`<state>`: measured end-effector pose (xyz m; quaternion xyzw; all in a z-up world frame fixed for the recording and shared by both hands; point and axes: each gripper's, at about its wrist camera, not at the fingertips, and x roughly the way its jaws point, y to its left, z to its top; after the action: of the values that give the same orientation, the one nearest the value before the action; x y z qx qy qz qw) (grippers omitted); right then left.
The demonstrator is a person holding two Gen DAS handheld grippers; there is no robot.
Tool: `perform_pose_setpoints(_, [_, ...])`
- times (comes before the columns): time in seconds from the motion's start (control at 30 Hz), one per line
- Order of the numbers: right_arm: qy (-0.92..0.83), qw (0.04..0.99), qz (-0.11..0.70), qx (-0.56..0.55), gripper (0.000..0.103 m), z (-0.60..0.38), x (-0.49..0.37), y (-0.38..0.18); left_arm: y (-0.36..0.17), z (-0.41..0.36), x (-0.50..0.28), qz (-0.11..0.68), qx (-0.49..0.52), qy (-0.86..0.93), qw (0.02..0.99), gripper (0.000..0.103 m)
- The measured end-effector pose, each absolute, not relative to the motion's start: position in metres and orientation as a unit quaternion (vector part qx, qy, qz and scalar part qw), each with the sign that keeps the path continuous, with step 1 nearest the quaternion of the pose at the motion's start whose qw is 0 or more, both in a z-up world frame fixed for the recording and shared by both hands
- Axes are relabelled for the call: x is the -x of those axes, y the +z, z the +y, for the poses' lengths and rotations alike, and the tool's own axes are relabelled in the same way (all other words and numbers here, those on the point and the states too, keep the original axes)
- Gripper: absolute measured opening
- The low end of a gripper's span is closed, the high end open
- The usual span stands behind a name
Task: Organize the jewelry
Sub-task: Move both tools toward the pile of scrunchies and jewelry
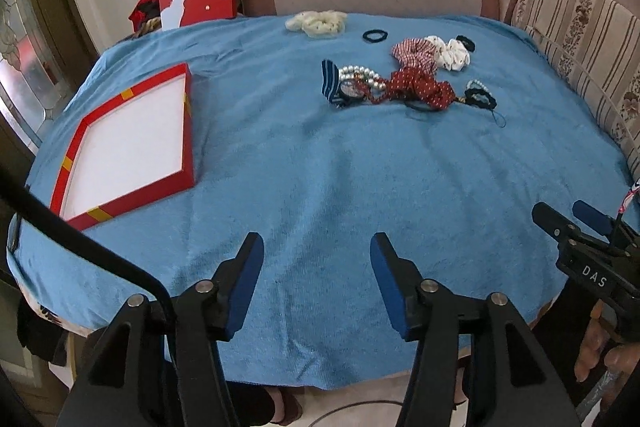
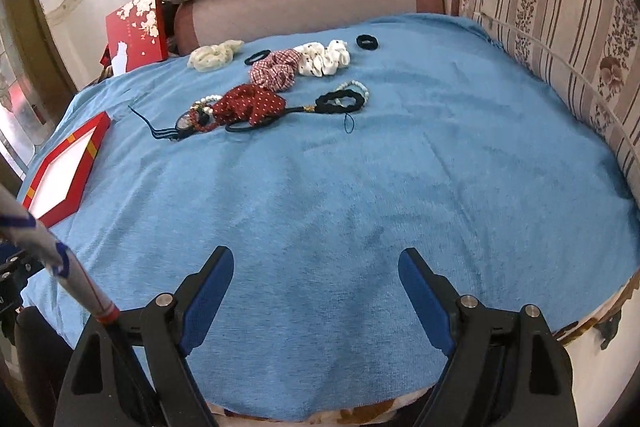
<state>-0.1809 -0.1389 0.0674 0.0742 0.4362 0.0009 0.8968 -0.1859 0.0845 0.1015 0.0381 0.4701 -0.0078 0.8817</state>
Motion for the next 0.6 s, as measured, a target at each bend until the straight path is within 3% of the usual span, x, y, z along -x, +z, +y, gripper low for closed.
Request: perform_pose_setpoints(0.6, [-0.008,0.888,0.453,-0.079,0.088,-0.160,0.145,0.056,0.077,0.072,0.157,0.507,-0.053,-0.022,0.860,0.054])
